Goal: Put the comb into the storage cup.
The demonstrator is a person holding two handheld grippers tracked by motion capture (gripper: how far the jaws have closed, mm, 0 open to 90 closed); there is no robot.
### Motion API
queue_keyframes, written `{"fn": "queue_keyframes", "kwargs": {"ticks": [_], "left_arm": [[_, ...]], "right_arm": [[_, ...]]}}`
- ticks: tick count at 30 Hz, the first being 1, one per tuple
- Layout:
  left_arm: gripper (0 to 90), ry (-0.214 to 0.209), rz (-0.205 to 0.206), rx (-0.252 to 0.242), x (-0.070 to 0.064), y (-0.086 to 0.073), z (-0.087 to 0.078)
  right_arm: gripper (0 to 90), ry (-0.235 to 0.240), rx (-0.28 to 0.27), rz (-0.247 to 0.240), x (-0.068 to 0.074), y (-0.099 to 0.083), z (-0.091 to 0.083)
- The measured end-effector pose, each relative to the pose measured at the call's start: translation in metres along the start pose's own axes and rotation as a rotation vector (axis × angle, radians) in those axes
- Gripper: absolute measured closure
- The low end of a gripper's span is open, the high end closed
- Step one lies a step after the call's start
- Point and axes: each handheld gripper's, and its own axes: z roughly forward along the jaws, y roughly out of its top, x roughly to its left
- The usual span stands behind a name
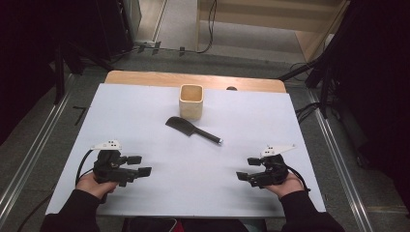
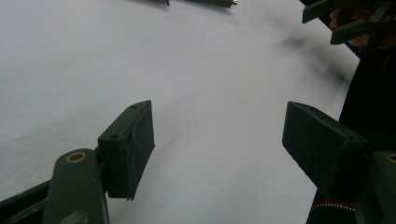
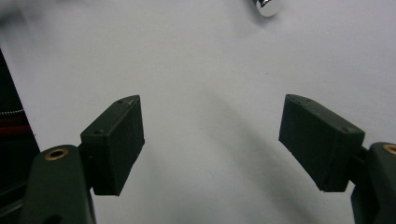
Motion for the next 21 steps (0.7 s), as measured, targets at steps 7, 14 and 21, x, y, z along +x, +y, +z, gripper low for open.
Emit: {"fn": "queue_keyframes", "kwargs": {"ticks": [7,14,21], "left_arm": [[25.7,0.000,0.000,-0.002,-0.0001,-0.0001,-0.0005],[25.7,0.000,0.000,0.000,0.0000,0.0000,-0.0004],[25.7,0.001,0.000,-0.001,0.0000,0.0001,-0.0002]], "right_arm": [[20.5,0.002,0.006,-0.001,0.0002,0.0001,0.0002],[20.5,0.003,0.007,0.000,0.0001,0.0003,0.0009],[20.3,0.000,0.005,0.011,-0.0005,0.0039,0.0016]]}}
